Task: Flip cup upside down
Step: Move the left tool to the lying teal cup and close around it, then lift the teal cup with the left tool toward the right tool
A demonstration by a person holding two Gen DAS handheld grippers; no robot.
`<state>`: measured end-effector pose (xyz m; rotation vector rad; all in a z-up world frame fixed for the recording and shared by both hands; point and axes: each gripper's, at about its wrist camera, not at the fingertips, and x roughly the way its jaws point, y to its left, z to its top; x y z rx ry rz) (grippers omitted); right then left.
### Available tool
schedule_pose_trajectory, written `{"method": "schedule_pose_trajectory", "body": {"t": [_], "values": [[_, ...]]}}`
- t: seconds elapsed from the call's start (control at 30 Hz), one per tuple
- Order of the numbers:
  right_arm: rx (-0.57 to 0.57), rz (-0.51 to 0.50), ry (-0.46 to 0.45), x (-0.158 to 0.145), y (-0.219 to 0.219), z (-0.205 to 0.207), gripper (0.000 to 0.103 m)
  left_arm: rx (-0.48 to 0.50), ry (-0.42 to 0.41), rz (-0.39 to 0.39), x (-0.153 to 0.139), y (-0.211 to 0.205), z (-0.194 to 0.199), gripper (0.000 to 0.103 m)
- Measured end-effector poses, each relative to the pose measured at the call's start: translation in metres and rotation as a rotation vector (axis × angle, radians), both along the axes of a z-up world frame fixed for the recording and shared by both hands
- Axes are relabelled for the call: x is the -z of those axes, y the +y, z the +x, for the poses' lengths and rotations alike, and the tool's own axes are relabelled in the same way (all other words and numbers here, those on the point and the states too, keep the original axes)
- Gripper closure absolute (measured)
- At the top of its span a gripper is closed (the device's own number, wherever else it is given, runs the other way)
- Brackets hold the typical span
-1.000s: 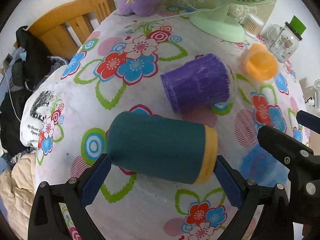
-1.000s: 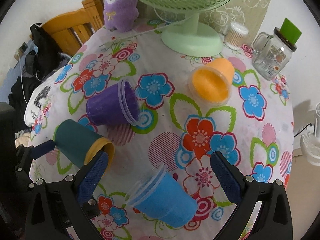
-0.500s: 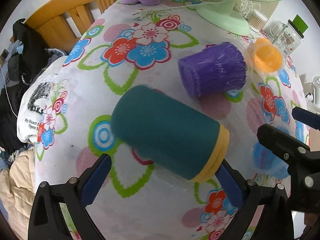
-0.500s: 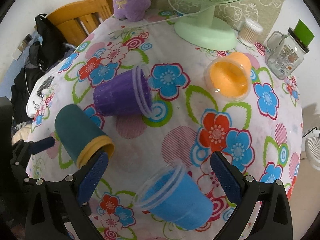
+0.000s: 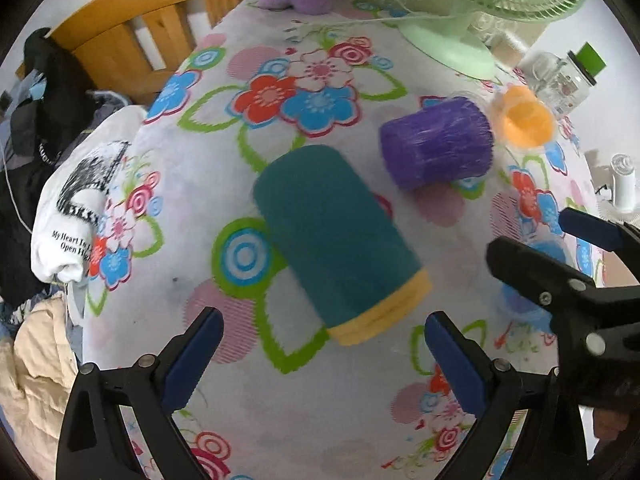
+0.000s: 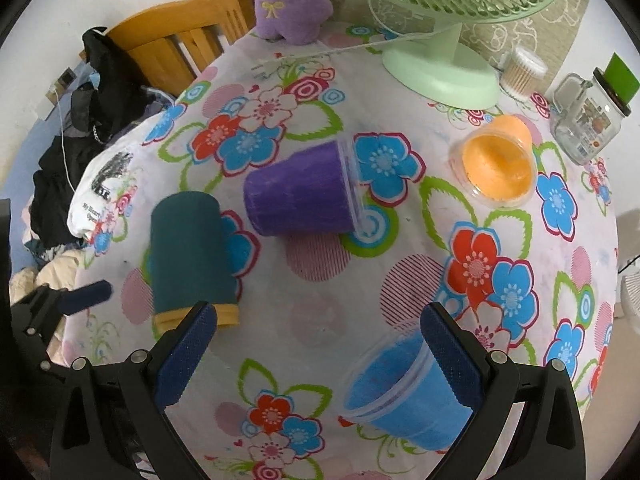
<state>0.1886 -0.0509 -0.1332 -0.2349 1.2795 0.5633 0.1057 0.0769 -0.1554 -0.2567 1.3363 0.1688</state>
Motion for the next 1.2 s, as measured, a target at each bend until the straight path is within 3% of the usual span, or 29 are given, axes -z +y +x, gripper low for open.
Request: {"method": "schedule_pose_trajectory", "body": {"t": [0.13,0.3,0.4,0.43,0.53,0.67,1.2], "values": [[0.011,0.004,0.005,-0.004,0.000,0.003,0.000,-0.007,-0.002,-0.017,0.001,-0.007,0.011,0.001],[0.036,0.005,0.009,-0.002,-0.003,0.013,0.000,-0.044,-0.003,0.047,0.012,-0.005,0.032,0.005],[0.045,-0.003,0.011,0.003,-0.003,0.019,0.000,-0.078,0.006,0.051,0.024,0.002,0.042,0.013],[0.053,-0.002,0.016,0.005,-0.003,0.021,0.000,-0.089,0.007,0.051,0.027,0.004,0.044,0.021],[0.064,0.000,0.030,0.011,-0.003,0.026,0.000,-0.115,0.021,-0.004,0.038,0.012,0.047,0.028],[0.055,-0.013,0.031,0.017,0.000,0.026,0.000,-0.076,0.012,0.039,0.037,0.007,0.044,0.029],[0.078,-0.018,0.045,0.018,-0.011,-0.006,0.001,0.082,0.016,-0.011,0.029,-0.030,0.015,0.030]]}}
